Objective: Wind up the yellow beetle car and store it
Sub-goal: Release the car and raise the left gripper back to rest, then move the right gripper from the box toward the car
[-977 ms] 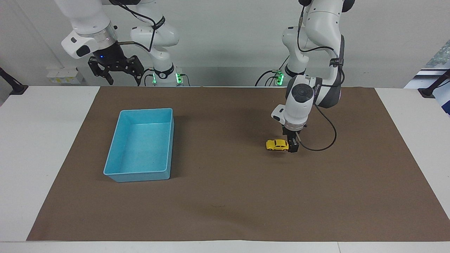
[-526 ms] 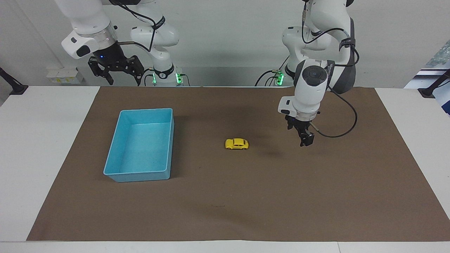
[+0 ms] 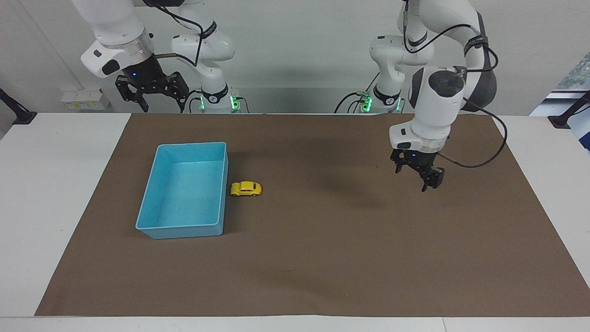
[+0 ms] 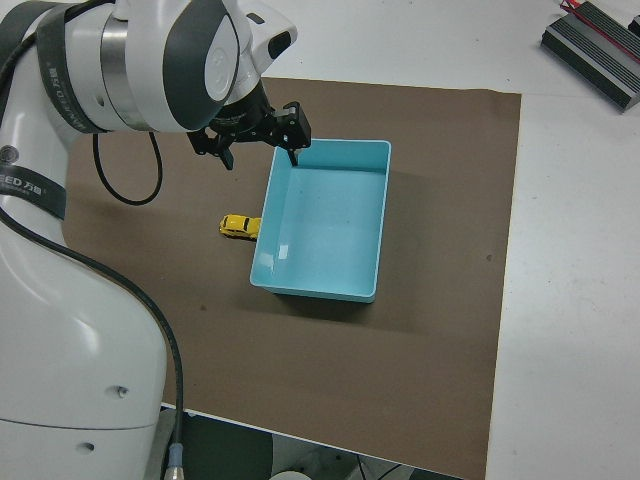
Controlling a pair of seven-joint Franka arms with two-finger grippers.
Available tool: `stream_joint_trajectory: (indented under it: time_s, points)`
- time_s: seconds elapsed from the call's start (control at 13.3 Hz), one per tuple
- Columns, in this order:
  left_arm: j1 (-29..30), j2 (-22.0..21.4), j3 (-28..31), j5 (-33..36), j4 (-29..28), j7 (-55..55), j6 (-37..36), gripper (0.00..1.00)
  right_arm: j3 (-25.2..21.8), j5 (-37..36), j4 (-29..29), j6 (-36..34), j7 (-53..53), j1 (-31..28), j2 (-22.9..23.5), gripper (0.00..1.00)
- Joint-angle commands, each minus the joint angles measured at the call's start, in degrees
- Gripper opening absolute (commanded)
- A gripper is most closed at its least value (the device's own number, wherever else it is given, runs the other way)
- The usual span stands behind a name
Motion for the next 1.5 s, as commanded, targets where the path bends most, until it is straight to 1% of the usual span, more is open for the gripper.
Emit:
stream_joint_trajectory:
  time_s: [0.0, 0.08, 0.23, 0.3, 0.38, 0.45, 0.53, 0.68, 0.75, 0.9, 0.98, 1.05, 1.13, 1.2, 1.35, 1.43]
  points:
    - [2.2, -0.3, -0.6, 0.4, 4.8, -11.0, -6.2, 1.00, 0.6, 0.4, -4.5, 3.0, -7.8, 0.4, -3.3, 1.00]
    - [2.4, -0.4, -0.4, 0.0, 5.8, -13.3, -7.9, 1.00, 0.6, 0.4, -4.6, 4.3, -10.8, 0.5, -3.2, 1.00]
    - [2.5, -0.7, -0.3, -1.4, 8.4, -17.3, -11.8, 1.00, 0.8, 0.0, -4.7, 4.8, -17.3, 1.0, -3.1, 1.00]
    - [2.4, -0.8, -0.3, -1.5, 9.7, -19.0, -14.1, 1.00, 0.9, -0.5, -4.7, 5.2, -19.7, 2.8, -3.1, 1.00]
    - [2.4, -1.1, -0.1, -1.8, 10.6, -19.3, -15.9, 1.00, 0.9, -0.6, -4.7, 5.4, -21.6, 3.4, -3.1, 1.00]
    - [2.4, -2.9, 0.0, -2.7, 10.0, -19.1, -16.7, 1.00, 1.0, -0.6, -4.8, 5.6, -23.7, 3.6, -3.1, 1.00]
    - [2.4, -4.8, 0.3, -2.9, 8.6, -18.6, -16.8, 1.00, 1.2, -0.6, -5.1, 5.8, -27.4, 3.7, -3.0, 1.00]
    - [2.3, -6.8, 0.3, -2.9, 5.7, -18.9, -16.8, 1.00, 1.2, -0.5, -6.4, 7.8, -34.3, 4.0, -3.0, 1.00]
    - [2.3, -6.8, 0.3, -2.9, 6.3, -18.6, -16.6, 1.00, 1.2, -0.5, -7.1, 8.6, -35.9, 4.0, -2.7, 1.00]
    - [2.3, -6.5, 0.3, -3.4, 6.9, -18.5, -16.7, 1.00, 1.3, -0.1, -9.5, 12.1, -42.2, 4.1, -2.4, 1.00]
    - [2.3, -6.6, 0.4, -4.2, 7.0, -18.5, -16.9, 1.00, 1.3, 0.3, -10.2, 12.8, -45.0, 4.5, -1.7, 1.00]
    - [2.6, -6.8, 0.7, -6.6, 7.1, -18.5, -17.3, 1.00, 1.3, 0.4, -10.3, 13.1, -47.3, 4.8, -0.9, 1.00]
    - [4.0, -6.9, 1.5, -9.9, 7.7, -18.4, -17.3, 1.00, 1.3, 0.4, -10.3, 13.9, -48.4, 6.4, -0.1, 1.00]
    - [5.2, -6.9, 1.5, -12.5, 9.3, -18.6, -18.3, 1.00, 1.3, 0.3, -11.0, 14.3, -48.5, 7.6, 0.3, 1.00]
    - [5.1, -6.9, 1.1, -12.0, 11.4, -18.6, -21.2, 1.00, 1.3, 0.1, -13.6, 18.2, -52.0, 8.6, 1.2, 1.00]
    - [4.9, -7.0, 0.9, -11.3, 11.1, -18.5, -21.2, 1.00, 1.3, 0.1, -14.6, 19.7, -53.7, 8.7, 1.9, 1.00]
